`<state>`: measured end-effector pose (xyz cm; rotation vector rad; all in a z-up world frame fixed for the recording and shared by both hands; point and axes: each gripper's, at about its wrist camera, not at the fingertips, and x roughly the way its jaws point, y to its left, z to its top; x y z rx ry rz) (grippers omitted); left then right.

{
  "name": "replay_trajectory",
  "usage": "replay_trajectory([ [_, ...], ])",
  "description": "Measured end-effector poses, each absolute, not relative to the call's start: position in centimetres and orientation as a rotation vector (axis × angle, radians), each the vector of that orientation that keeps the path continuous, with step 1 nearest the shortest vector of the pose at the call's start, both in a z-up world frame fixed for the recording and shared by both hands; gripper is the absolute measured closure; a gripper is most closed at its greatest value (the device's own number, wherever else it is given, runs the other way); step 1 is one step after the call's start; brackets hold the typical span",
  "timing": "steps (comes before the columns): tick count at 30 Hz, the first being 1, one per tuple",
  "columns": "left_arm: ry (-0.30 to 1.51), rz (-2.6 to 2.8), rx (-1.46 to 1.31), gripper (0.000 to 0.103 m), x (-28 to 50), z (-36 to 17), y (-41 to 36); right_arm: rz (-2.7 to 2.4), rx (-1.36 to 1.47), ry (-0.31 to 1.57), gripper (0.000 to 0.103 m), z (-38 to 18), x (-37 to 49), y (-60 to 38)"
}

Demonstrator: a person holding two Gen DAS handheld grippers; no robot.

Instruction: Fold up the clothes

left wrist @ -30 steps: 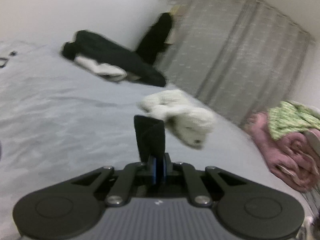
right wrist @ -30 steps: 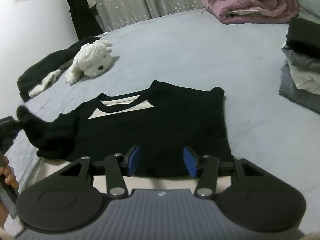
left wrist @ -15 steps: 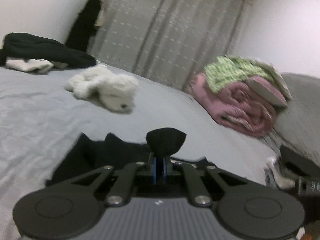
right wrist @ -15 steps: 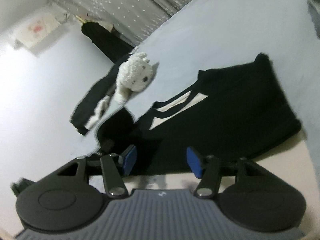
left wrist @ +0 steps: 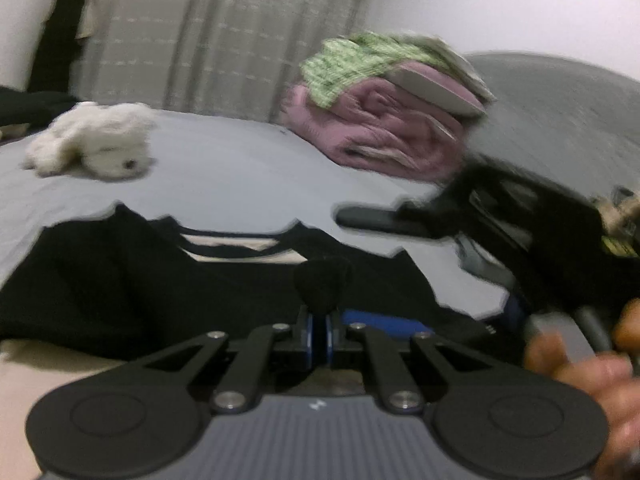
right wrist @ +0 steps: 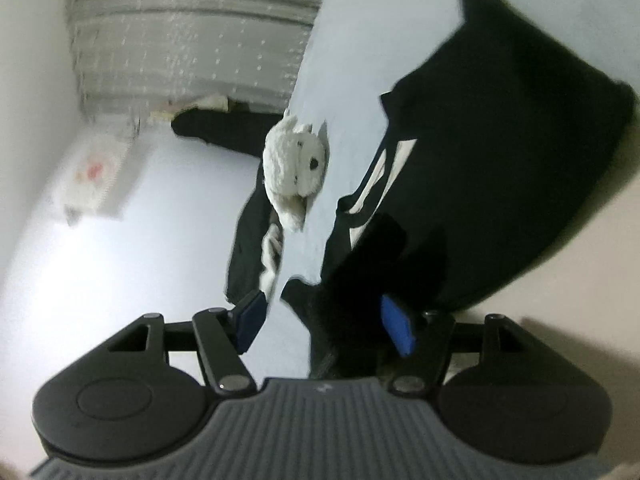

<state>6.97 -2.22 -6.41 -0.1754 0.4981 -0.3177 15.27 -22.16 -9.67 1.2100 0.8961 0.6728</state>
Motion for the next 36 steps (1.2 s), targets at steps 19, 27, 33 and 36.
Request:
replay_trajectory([
  [19, 0.536, -0.453, -0.137, 0.065, 6.7, -3.1, 1.9, 0.583, 1.048, 0.898, 0.093, -8.0, 15.0, -23.0],
  [27, 0.530, -0.190, -0.228, 0.066, 8.7, -3.1, 8.4, 0.563, 0.832, 0.768, 0.094, -3.5, 16.4, -23.3],
  [33, 0.573, -0.064, -0.256, 0.068, 10.1, -4.8, 11.4, 0.513, 0.688, 0.701, 0.094, -2.3, 17.2, -23.8],
  [36, 0.584, -0.043, -0.267, 0.069, 10.4, -5.3, 11.7, 0.485, 0.635, 0.684, 0.094, -2.4, 17.6, -23.9],
])
